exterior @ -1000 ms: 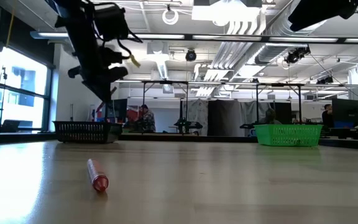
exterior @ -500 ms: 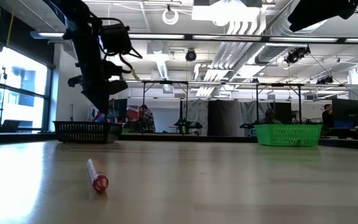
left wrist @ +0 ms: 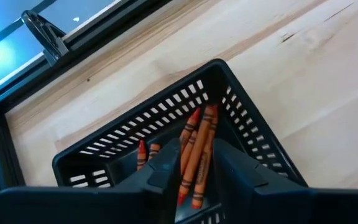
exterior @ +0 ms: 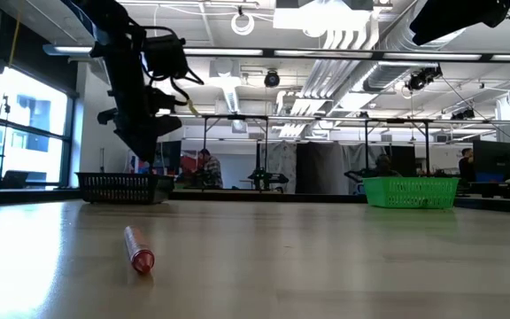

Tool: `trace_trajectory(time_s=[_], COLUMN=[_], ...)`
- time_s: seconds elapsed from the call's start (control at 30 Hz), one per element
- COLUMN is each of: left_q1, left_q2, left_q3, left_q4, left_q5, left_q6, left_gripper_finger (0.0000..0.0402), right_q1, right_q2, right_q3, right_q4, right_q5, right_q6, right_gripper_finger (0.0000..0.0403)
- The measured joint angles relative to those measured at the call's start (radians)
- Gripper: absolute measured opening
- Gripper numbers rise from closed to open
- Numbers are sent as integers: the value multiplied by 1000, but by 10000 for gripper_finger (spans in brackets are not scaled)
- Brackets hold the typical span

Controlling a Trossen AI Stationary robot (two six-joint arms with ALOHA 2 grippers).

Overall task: Sort crayons
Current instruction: Put the orange crayon into the black bin

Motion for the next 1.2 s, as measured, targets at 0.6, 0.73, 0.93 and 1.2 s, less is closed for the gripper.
trace_trajectory(time_s=[0.6, 0.73, 0.93, 1.2], left_q1=[-463, -655, -867, -971], left_q2=[0, 0, 8, 178], left_q3=[0, 0, 1, 10], left_q4=[166, 212, 356, 532], left_q5=[365, 428, 412, 399], left_q6=[231, 275, 298, 416], left_gripper_finger=[90, 90, 90, 90], right_q1=[0, 0, 0, 0], right_q2=[0, 0, 0, 0], right_q3=[0, -1, -1, -1], right_q4=[0, 16, 32, 34], right_q5=[-27, -27, -27, -27], right_q6=[7, 7, 6, 5], right_gripper_finger=[134, 134, 134, 134])
